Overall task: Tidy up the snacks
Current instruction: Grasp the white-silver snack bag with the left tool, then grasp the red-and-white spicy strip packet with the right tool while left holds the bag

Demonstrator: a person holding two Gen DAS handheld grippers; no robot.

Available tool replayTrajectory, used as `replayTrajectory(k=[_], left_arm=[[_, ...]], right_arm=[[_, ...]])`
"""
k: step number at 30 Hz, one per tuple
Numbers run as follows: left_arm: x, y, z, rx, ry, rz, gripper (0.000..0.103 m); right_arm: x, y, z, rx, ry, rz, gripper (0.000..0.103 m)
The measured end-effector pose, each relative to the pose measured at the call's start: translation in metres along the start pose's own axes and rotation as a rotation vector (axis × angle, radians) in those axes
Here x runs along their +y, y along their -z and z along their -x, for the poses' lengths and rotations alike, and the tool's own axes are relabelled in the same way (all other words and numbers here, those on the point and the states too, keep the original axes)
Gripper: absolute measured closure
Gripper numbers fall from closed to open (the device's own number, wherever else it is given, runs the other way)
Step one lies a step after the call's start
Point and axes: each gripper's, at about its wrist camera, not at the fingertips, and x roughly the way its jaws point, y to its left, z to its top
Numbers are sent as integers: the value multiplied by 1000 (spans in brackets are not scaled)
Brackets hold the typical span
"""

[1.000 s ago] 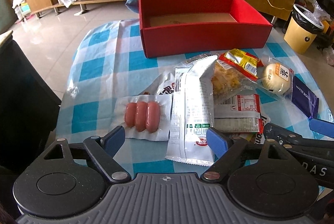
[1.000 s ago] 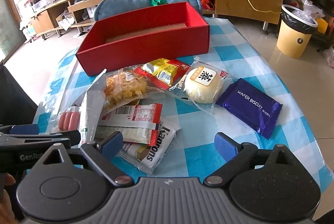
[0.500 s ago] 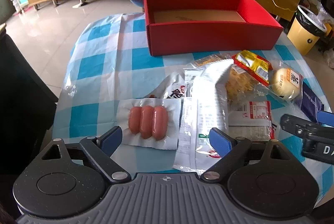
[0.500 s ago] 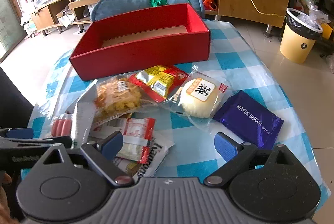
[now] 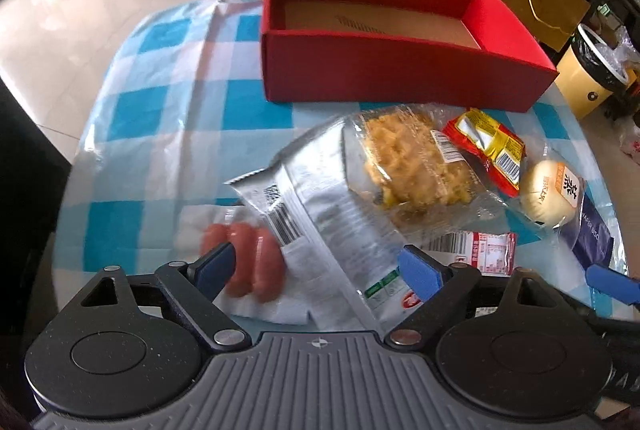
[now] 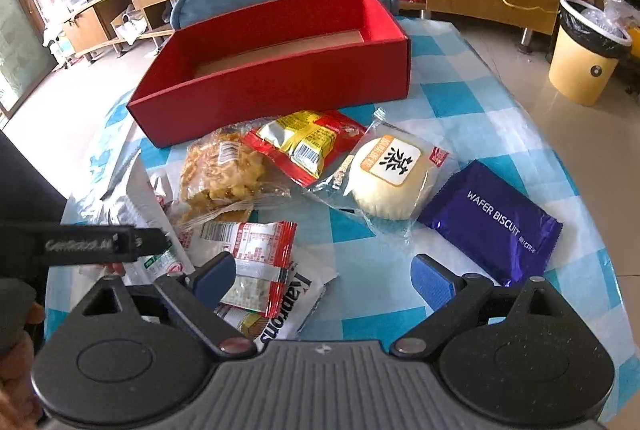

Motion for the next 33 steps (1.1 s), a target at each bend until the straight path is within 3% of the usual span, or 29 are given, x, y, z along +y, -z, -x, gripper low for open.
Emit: replayTrajectory(k=[7,11,14,18,20,24,29,33], left_arm=[[-1,-5,-6,43,28,92,10],[-10,-11,-13,43,-33,107,11],[-12,-8,-9,29,-51,76,22],[-7,2,2,24,-32,27,44],[-1,7,3,42,-18,28,45],[9,18,5,58,-14,33,48],[16,25,11,84,23,24,48],[18,32,12,115,35,10,47]], right_arm=[[-32,-25,21,-86,71,41,11],[-45,-36,19,-81,96,45,11],[-44,-33,15,-67,57,65,11],[-35,-27,16,-66,16,131,12],[-24,-22,14,-49,-31,179,12],[12,-13,4,-14,-91,406,13],[58,-17,-13,-2,-163,806,15],[81,-25,-32,90,-282,959,15]])
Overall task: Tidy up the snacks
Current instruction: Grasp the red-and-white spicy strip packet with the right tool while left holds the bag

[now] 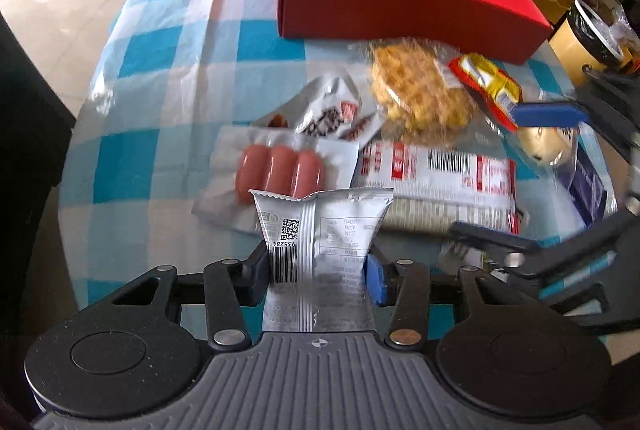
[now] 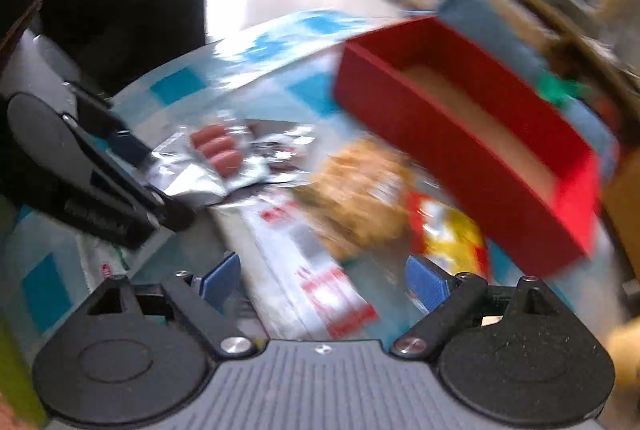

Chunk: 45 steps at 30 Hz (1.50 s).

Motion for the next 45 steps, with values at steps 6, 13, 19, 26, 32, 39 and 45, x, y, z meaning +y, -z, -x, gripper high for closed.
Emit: replayTrajectory(k=[6,13,19,26,32,39,45], left_arm=[[10,6,-1,39,9,17,21],[0,20,-3,67,-46,-76,17],[13,28,-11,99,-101,-2,29],[21,33,-3,75,-112,36,42],[19,36,-3,54,-107,-3,43],[20,40,-2,59,-86,-1,29],[18,43,-4,78,-96,-12,19]], right_arm=[[10,-11,-38,108,-74,123,14],[-5,-7,-53,164,-63,21,2],[4,-10,-41,146,-6,15,23],[13,-3,-7,132,-17,-131,57],[24,16,9,118,-62,-278,84],[29,7,21,60,28,-199,45],[49,-12,-13,143,76,149,17]])
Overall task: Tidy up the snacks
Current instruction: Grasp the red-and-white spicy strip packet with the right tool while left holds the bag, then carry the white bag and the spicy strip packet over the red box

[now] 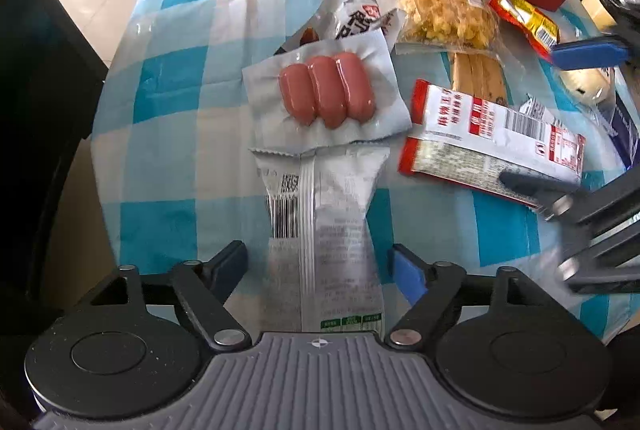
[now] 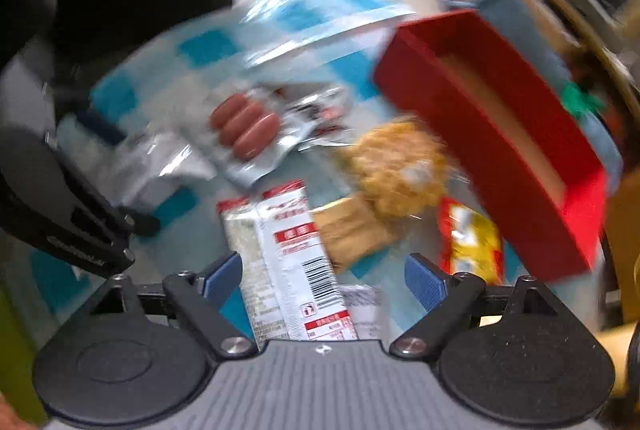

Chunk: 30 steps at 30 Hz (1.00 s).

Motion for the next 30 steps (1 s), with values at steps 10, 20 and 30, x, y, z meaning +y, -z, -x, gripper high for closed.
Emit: replayTrajectory(k=[10,20,30], left_arm=[[1,4,-5,20,-20,3,15],[19,-1,5,-12,-14,44,45],[10,4,19,-22,-13,29,52]], right_arm=[[-11,-5,-24,46,-67,-105,52],[-14,31,2,-44,-138,-448,57],[-22,69,24,-128,-138,-647,58]])
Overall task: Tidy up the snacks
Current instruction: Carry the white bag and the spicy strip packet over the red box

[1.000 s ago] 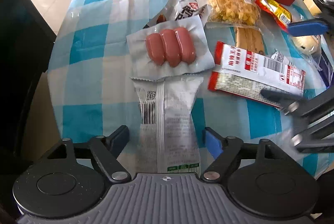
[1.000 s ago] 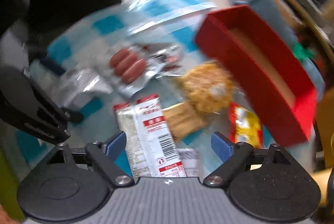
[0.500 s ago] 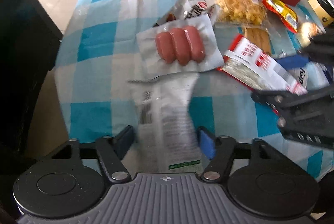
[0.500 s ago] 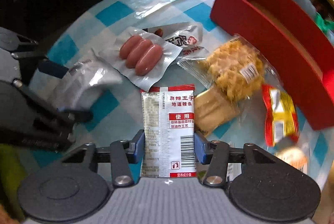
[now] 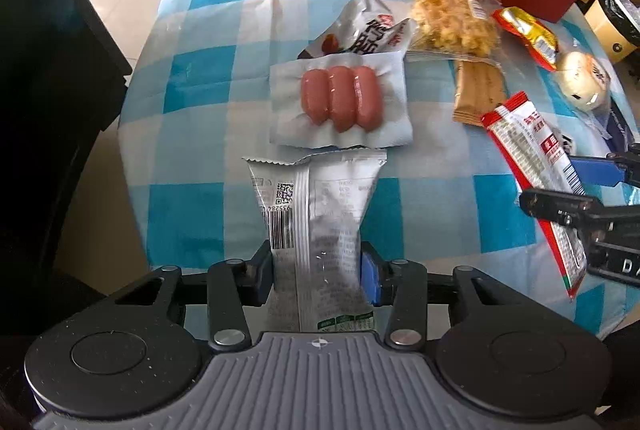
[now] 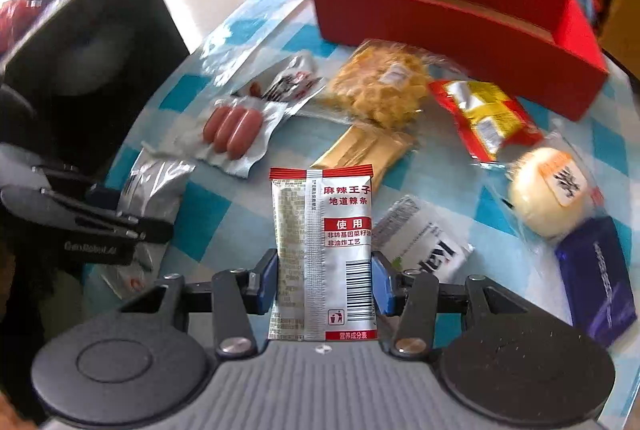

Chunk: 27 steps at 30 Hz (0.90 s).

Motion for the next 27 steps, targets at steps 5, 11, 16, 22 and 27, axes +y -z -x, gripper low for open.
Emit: replayTrajectory(k=[5,11,16,22,27], left_arm=[[-10,-5,15,-30,20,-25,52],[-24,-22,26,-73,96,-64,52],[-37,-48,31,-126,130,-82,52],[-58,-87,40,-206,123,-124,52],[-66,-121,44,-252,121,-123,52]], right_arm=[[-5,3,10,-35,21,-28,58],[-14,0,24,-82,36,-87,58],[-27,-12,34,-124,56,-137,57],[-43,-40,40,-179,89,-166,57],[-58,-66,43,-219,125,-187,57]])
